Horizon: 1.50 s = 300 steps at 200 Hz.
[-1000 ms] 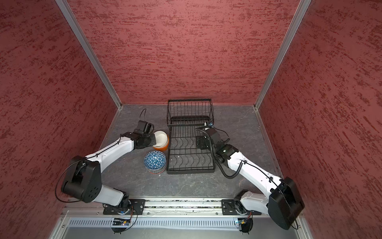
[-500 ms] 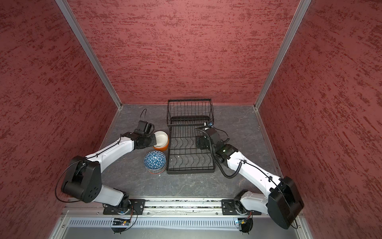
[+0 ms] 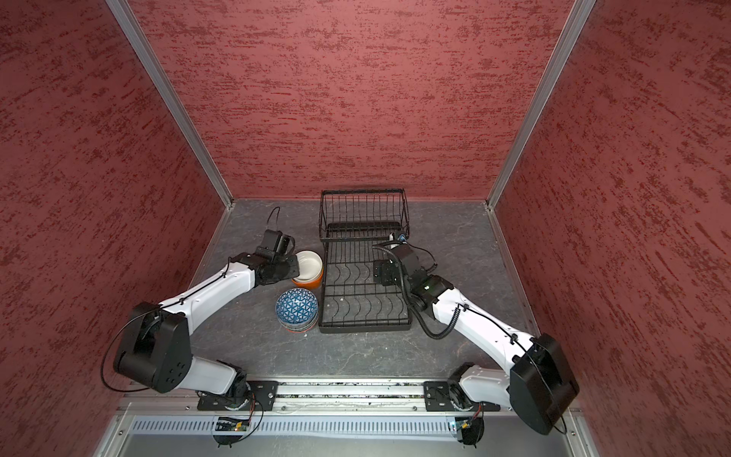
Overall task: Load bowls into a dish rack
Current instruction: Place the bowl on a stack of bowls, then pick up the bowl.
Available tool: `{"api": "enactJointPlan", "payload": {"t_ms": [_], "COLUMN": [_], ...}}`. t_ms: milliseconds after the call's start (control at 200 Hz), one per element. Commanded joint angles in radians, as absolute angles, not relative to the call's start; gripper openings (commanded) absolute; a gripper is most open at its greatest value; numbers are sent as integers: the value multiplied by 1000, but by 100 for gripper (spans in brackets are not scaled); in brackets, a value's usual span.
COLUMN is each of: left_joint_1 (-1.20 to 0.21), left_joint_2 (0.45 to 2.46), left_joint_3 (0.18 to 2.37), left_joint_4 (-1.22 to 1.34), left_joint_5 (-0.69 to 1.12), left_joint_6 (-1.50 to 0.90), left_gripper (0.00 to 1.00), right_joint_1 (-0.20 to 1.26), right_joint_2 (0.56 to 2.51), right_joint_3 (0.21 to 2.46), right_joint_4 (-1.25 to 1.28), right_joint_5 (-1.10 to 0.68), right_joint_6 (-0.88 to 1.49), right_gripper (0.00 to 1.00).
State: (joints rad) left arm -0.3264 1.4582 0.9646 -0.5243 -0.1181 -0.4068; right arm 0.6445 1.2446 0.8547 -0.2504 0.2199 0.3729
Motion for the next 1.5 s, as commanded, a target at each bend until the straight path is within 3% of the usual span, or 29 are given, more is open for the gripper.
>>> {"api": "enactJointPlan", "payload": {"t_ms": [0, 286, 1012, 1498], "left_joint_1": [-327, -326, -330, -337], "left_joint_2": [1436, 1463, 1598, 1591], "left_joint_3": [1001, 1053, 1152, 1151], "left_joint_4": [-544, -559, -633, -628], "left_joint_5": [-142, -151, -182, -204], "left_joint_6": [-392, -379, -356, -353], "left_gripper": [44, 45, 29, 3], "right_joint_1": [650, 650, 650, 650], "right_joint_2": [1247, 1235, 1226, 1219], "right_joint_3": [855, 853, 839, 834], "right_joint_4": [-227, -233, -230, -230], "right_joint_5": [207, 216, 229, 232], "right_joint_6": [367, 363, 361, 365], "right_gripper": [93, 93, 94, 93]}}
